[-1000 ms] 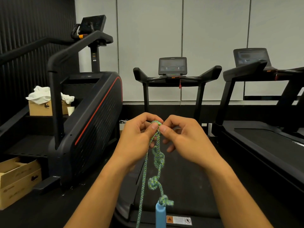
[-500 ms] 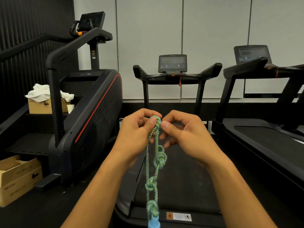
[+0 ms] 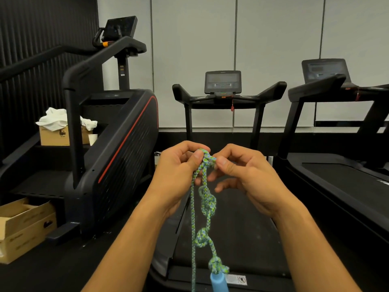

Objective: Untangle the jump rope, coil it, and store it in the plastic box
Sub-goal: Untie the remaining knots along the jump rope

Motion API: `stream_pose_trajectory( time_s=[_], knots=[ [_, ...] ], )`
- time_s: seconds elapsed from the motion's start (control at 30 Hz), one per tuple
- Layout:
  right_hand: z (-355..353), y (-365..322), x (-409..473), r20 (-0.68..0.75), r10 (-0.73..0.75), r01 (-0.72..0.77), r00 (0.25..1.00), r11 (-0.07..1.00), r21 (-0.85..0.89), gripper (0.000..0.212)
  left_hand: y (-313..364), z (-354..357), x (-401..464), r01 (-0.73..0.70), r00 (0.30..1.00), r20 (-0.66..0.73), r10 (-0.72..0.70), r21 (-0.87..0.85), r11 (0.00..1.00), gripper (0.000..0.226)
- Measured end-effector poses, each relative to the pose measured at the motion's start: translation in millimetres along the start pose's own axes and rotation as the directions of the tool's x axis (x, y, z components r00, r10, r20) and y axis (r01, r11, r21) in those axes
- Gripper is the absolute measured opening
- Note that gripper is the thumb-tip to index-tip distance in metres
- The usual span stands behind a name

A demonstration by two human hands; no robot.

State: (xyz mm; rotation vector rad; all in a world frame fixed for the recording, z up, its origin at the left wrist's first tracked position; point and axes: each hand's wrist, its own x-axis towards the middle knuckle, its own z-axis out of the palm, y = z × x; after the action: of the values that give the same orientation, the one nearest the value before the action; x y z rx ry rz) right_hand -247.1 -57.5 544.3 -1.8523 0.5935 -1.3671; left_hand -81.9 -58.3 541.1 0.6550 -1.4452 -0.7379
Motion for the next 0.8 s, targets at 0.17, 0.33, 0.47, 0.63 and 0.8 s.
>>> stream_pose_trajectory(
  time_s=[0.17, 0.33, 0.47, 0.63, 0.8],
  knots=[
    [18, -1, 2, -0.169, -0.212, 0.063, 0.963, 0.783, -0.619, 0.027, -4, 2, 1, -0.039, 0.998, -0.05, 0.045, 0.125, 0.991, 0.017],
    [27, -3, 1, -0.16, -0.318, 0.059, 0.935, 0.584, -0.81, 0.024, -3, 3, 0, -0.067, 0.997, -0.037, 0.074, 0.173, 0.983, 0.018],
    [24, -6, 3, -0.16, -0.312, 0.092, 0.936, 0.66, -0.746, 0.019, 0, 3, -1, -0.058, 0.997, -0.034, 0.064, 0.171, 0.984, 0.021],
    [17, -8, 4, -0.179, -0.203, 0.085, 0.963, 0.854, -0.513, 0.012, 3, 5, -1, -0.034, 0.998, -0.04, 0.039, 0.113, 0.993, 0.021],
    [15, -5, 4, -0.18, -0.174, 0.092, 0.968, 0.916, -0.391, 0.012, 2, 6, -1, -0.025, 0.999, -0.041, 0.03, 0.113, 0.993, 0.02]
  ],
)
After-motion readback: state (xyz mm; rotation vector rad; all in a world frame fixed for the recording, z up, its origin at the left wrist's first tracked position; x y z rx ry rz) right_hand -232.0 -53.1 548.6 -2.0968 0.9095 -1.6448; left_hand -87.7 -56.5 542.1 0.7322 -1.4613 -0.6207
